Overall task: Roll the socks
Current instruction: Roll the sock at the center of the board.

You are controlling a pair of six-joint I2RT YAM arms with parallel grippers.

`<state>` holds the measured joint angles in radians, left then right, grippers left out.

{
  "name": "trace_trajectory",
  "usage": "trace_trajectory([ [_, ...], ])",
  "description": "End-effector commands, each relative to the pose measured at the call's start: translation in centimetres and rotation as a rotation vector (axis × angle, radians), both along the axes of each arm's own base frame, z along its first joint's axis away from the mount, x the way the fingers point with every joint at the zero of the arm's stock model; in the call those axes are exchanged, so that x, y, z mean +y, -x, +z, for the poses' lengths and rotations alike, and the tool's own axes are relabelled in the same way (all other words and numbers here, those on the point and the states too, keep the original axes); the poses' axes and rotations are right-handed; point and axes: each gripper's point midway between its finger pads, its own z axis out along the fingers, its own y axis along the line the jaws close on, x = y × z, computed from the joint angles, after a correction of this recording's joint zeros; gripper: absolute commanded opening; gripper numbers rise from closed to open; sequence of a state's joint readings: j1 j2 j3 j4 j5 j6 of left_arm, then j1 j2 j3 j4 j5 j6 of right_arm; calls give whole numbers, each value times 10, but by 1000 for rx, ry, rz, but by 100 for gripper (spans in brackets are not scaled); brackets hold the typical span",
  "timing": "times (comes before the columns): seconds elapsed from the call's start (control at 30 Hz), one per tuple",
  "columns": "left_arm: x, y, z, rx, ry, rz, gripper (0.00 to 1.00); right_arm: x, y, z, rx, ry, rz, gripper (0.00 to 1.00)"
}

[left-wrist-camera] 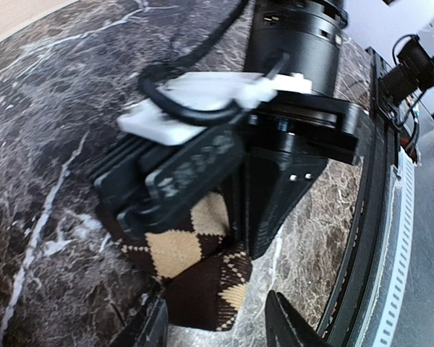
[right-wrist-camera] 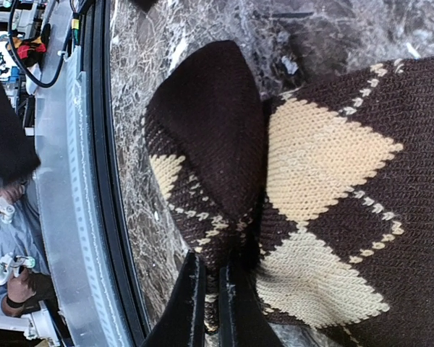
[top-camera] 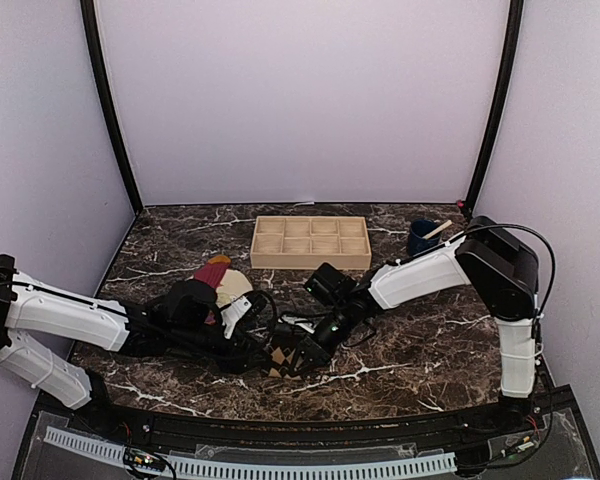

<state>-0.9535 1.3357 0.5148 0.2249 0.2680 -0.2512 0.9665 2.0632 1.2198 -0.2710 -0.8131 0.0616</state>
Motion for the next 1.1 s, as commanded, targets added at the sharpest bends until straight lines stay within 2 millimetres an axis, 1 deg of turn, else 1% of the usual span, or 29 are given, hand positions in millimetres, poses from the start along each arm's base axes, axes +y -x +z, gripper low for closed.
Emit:
trace_trajectory([
  [0.0, -8, 9, -2, -48, -8, -75, 48, -12, 7, -13, 78, 51, -5, 1],
  [0.37, -22, 31, -25, -64, -126, -196, 49, -14, 4, -12, 90, 48, -10, 0],
  [0.5, -24, 32, -28, -72, -146, -204, 48, -14, 4, -11, 92, 45, -8, 0],
  [0.7, -23, 30, -39, -81, -205, -202, 46, -13, 5, -10, 102, 41, -1, 0],
  [0.83, -20, 22, -41, -121, -240, -164, 46, -13, 5, -10, 107, 42, 6, 0],
  [0.93, -19, 20, -41, -135, -249, -155, 46, -13, 6, -10, 110, 40, 9, 0],
  [1.07, -22, 21, -43, -130, -253, -171, 40, -13, 6, -10, 112, 40, 9, 0],
])
